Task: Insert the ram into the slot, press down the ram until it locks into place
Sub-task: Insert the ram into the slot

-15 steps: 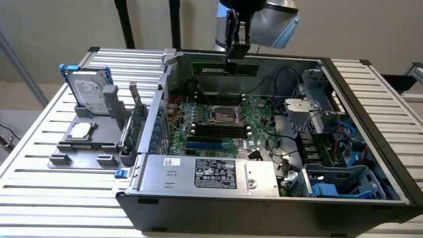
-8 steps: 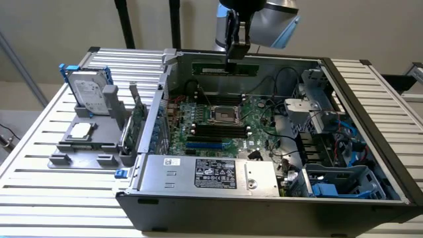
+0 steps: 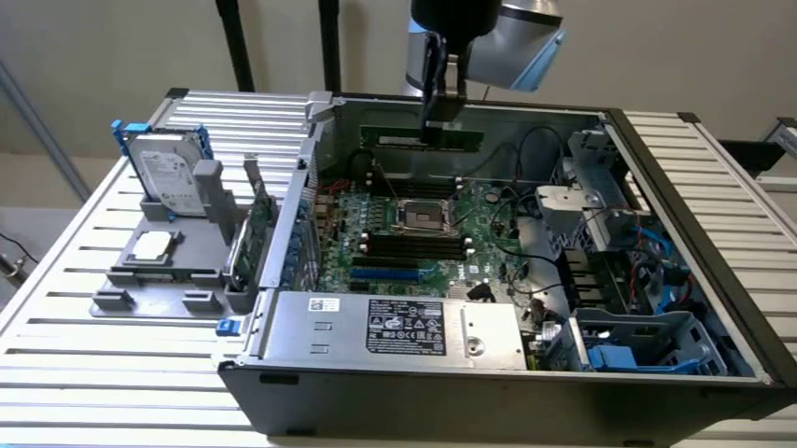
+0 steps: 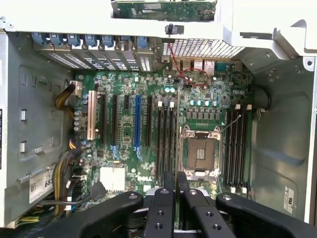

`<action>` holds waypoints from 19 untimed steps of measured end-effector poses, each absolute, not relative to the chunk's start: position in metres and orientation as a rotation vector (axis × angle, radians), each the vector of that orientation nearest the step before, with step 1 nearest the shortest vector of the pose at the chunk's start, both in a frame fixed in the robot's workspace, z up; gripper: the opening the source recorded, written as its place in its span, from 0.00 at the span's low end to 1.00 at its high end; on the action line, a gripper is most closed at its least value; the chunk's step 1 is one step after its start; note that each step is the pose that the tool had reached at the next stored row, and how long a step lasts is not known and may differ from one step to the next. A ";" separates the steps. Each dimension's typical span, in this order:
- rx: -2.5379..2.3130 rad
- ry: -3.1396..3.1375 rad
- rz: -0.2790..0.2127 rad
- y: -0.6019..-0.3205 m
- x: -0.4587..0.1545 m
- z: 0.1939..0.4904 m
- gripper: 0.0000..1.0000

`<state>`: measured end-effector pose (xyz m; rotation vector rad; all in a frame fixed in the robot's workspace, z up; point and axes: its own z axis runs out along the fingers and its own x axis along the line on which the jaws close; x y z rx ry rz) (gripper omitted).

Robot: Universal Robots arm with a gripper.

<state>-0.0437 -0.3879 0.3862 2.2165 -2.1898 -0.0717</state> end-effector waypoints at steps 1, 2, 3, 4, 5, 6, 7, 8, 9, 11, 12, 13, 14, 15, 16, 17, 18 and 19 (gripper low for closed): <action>2.215 -2.189 -0.074 -0.388 -0.043 0.385 0.13; 2.214 -2.188 -0.076 -0.388 -0.043 0.384 0.13; 2.213 -2.186 -0.078 -0.388 -0.042 0.382 0.13; 2.212 -2.185 -0.080 -0.388 -0.041 0.381 0.13; 2.211 -2.185 -0.081 -0.388 -0.039 0.379 0.13; 2.210 -2.184 -0.083 -0.388 -0.037 0.378 0.13; 2.210 -2.183 -0.084 -0.388 -0.034 0.376 0.13; 2.209 -2.183 -0.085 -0.388 -0.030 0.375 0.13; 2.209 -2.183 -0.086 -0.388 -0.027 0.373 0.13; 2.208 -2.182 -0.087 -0.388 -0.023 0.370 0.13; 2.208 -2.182 -0.087 -0.388 -0.023 0.368 0.13; 2.208 -2.182 -0.087 -0.388 -0.023 0.366 0.13; 2.208 -2.182 -0.087 -0.388 -0.023 0.364 0.13; 2.208 -2.182 -0.087 -0.388 -0.023 0.362 0.13; 2.208 -2.182 -0.087 -0.388 -0.023 0.361 0.13; 2.208 -2.182 -0.087 -0.388 -0.023 0.359 0.13; 2.208 -2.182 -0.087 -0.388 -0.023 0.357 0.13; 2.208 -2.182 -0.087 -0.388 -0.023 0.355 0.13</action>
